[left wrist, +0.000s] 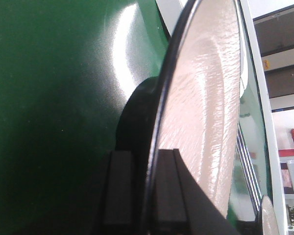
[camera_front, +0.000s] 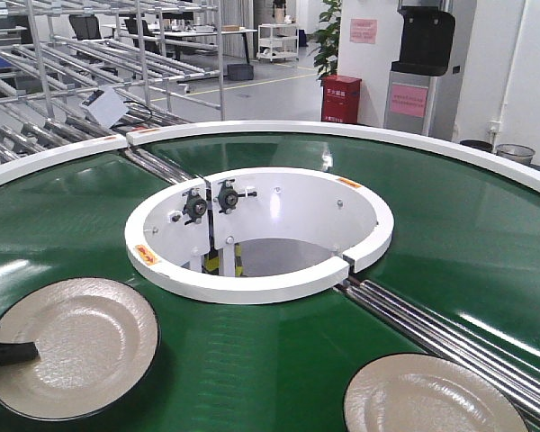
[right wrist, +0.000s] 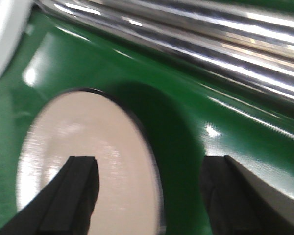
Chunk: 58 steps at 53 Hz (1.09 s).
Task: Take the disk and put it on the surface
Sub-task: 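Grip the rim of each beige plate with left and right grippers, then lift both plates upright off the conveyor toward the robot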
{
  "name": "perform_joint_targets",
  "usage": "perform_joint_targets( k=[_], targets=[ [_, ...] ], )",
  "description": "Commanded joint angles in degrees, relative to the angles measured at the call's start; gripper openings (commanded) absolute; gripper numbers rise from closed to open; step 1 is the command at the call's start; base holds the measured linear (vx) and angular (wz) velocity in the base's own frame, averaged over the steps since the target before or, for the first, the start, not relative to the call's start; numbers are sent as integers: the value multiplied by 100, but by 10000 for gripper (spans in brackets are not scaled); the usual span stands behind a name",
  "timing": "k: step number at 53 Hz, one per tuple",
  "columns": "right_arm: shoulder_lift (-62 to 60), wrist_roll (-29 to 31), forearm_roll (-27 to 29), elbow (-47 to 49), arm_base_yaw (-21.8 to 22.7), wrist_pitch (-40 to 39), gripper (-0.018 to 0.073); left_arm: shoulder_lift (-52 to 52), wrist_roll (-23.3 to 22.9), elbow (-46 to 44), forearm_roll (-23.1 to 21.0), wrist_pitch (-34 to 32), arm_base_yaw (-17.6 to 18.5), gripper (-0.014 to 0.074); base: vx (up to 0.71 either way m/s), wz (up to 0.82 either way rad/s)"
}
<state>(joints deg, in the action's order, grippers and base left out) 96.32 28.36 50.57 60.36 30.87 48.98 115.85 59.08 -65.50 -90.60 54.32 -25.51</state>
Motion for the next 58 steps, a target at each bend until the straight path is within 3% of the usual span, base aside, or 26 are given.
perform_joint_targets(
  k=[1,11,21,22,26,31,46,58],
  targets=[
    [66,402,213,184,-4,168,489,-317,-26,-127,-580,632,37,-9,0,0],
    [459,721,-54,184,-399,-20,489,-317,-22,-127,-574,653,37,-9,0,0],
    [780,1082,353,184,-995,-279,489,-317,-22,-127,-574,652,37,-9,0,0],
    [1028,1302,747,184,-1319,-435,433,-317,-22,-127,-569,648,37,-9,0,0],
    [1077,1546,1004,184,-1375,-415,260,-317,-22,-127,-569,648,37,-8,0,0],
    [1054,1655,1306,184,-1374,-400,-17,-317,-22,-127,-569,671,37,-8,0,0],
    [293,1559,1561,184,-1340,-53,-9,-357,-34,-127,-629,1219,37,-6,0,0],
    [-958,1242,2381,184,-1340,16,-9,-1115,-355,-127,-896,1416,55,-2,0,0]
  ],
)
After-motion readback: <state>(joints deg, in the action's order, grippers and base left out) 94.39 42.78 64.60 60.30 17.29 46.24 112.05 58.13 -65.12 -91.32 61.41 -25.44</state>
